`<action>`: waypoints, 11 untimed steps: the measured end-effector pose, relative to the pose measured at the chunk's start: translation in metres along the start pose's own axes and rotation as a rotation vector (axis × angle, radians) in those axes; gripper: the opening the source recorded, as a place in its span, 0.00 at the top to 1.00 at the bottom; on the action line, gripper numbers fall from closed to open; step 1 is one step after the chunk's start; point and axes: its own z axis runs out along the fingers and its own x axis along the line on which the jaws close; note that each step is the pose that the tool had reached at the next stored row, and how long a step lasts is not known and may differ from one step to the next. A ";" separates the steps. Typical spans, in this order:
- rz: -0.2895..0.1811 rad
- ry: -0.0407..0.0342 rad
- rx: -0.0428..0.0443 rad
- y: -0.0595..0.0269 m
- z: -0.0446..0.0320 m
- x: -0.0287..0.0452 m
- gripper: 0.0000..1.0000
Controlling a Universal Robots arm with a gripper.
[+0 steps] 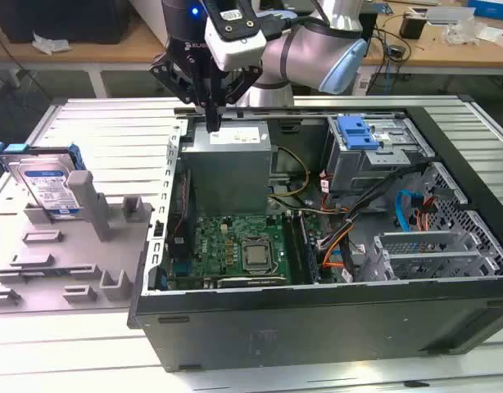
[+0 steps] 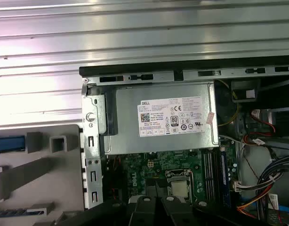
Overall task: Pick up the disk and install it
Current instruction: 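Reach for the disk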
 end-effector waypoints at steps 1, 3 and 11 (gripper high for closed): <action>0.000 0.0000 0.0000 0.0000 0.0000 0.0000 0.89; 0.000 0.0000 0.0000 0.0000 0.0000 0.0000 0.89; 0.000 0.0000 0.0000 0.0000 0.0000 0.0000 0.89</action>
